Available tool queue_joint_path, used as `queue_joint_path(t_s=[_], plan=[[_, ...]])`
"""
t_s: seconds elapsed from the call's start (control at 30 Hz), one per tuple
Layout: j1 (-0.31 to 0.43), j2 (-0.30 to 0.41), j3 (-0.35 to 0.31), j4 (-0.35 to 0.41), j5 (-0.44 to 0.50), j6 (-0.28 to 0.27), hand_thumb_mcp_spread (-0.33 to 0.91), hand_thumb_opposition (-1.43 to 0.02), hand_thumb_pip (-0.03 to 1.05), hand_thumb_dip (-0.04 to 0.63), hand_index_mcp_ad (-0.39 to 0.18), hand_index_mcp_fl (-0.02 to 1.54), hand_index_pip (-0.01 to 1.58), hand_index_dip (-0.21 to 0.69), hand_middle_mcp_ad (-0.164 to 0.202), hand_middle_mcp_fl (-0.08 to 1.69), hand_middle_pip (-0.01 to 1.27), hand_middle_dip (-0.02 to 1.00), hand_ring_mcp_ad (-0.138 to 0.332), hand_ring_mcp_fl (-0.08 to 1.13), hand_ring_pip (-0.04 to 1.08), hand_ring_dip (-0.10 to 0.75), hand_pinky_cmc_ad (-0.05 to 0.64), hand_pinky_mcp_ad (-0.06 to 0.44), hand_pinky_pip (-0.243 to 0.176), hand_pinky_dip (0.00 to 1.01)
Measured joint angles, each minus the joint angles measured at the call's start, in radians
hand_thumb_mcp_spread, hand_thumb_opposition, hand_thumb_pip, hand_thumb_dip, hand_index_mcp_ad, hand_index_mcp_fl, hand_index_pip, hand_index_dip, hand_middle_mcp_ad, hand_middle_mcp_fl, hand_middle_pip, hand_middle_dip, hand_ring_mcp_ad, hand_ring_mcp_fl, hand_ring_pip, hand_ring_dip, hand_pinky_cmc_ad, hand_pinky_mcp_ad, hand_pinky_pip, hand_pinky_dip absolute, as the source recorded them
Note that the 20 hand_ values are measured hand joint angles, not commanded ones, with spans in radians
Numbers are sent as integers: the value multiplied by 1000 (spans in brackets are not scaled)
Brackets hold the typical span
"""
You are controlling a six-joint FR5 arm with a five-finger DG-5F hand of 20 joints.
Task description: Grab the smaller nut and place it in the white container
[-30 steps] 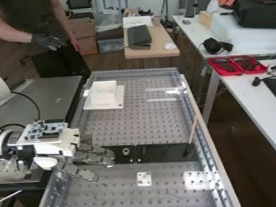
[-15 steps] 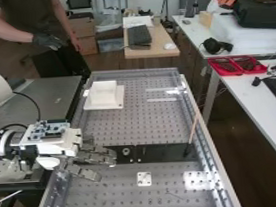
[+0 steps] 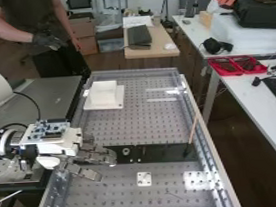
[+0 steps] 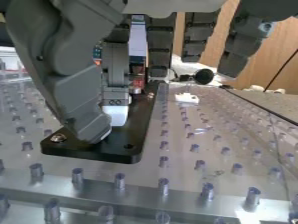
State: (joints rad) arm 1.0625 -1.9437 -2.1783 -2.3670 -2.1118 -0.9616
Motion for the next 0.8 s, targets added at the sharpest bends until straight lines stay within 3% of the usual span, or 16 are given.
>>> queue_joint_path(t_s=[0.43, 0.6, 0.67, 0.8], plan=[[2, 1, 6, -5, -2, -2, 410, -874, 663, 253, -202, 291, 1520, 124, 61, 150, 143, 222, 126, 0, 105, 59, 356, 291, -26, 255], [5, 11, 12, -14, -8, -8, 407, -974, 620, 227, -204, 380, 1525, 124, 63, 173, 143, 222, 124, 0, 105, 59, 356, 291, -10, 253], [8, 18, 15, -19, -9, -9, 480, -1016, 621, 220, -211, 435, 1553, 145, 59, 185, 143, 222, 124, 0, 105, 59, 356, 291, -10, 251], [13, 33, 16, -26, -13, -10, 494, -1016, 621, 220, -208, 443, 1553, 147, 59, 185, 143, 222, 124, 0, 105, 59, 356, 291, -10, 251]])
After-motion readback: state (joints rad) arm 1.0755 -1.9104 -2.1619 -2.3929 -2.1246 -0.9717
